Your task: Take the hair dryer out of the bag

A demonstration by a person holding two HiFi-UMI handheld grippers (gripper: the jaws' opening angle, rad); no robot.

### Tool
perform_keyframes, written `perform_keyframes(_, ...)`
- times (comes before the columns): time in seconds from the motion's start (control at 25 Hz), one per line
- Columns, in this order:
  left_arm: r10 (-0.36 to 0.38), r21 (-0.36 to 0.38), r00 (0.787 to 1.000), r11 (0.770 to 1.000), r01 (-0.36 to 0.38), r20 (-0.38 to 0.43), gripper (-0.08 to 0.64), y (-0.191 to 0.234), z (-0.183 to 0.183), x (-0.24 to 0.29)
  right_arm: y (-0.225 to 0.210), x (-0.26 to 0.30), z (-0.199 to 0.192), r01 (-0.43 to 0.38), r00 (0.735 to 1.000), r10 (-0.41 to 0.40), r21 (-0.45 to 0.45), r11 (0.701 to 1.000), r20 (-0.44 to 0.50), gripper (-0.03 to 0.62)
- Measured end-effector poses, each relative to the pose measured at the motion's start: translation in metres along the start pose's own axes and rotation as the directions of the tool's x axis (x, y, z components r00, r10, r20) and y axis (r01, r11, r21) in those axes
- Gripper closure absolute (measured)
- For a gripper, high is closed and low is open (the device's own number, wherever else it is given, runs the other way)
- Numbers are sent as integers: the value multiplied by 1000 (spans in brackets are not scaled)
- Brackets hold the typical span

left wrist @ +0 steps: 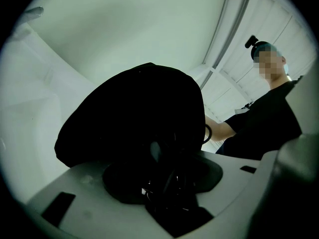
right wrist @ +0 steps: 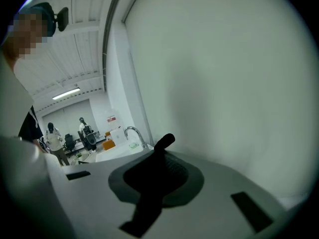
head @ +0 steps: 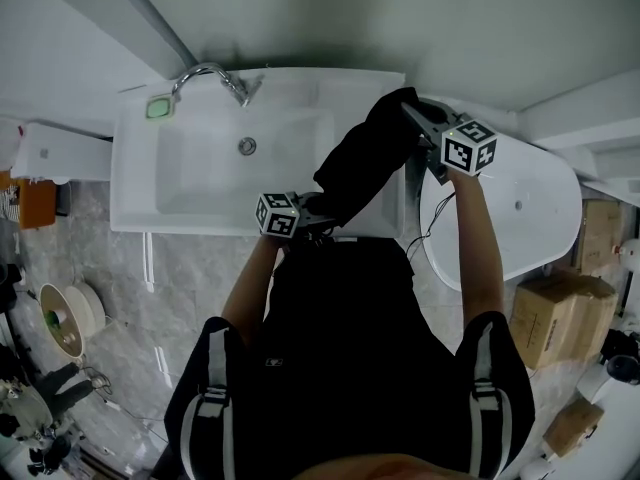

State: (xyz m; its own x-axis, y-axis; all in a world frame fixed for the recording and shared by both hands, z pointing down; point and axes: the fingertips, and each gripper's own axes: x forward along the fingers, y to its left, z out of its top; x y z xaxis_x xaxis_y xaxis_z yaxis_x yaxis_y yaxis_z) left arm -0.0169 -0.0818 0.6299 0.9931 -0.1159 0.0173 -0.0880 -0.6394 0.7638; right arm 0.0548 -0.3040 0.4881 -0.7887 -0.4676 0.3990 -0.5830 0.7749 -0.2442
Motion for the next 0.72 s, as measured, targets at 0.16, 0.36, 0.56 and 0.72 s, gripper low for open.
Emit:
perform_keyframes(0.16,0,-16,1000,1000,0,19,362,-3,-3,-8,-14,0,5,29,1000,-29,-15,999,-4,514)
perform_keyframes(0.36,10,-42,998,999,-7,62,362,-5,-7,-18,-28,4,8,63,998,-63,-21,998,-4,512)
perform_keyframes(0.56,27,-45,995,999,-22,97,362,-8,-7,-29,-48,9,10,133,991,-133,1,991,15,512)
perform_keyframes(0.72,45,-47,992,998,-40,117,362,-10,-8,-36,-64,18,2,185,983,-185,15,983,5,512)
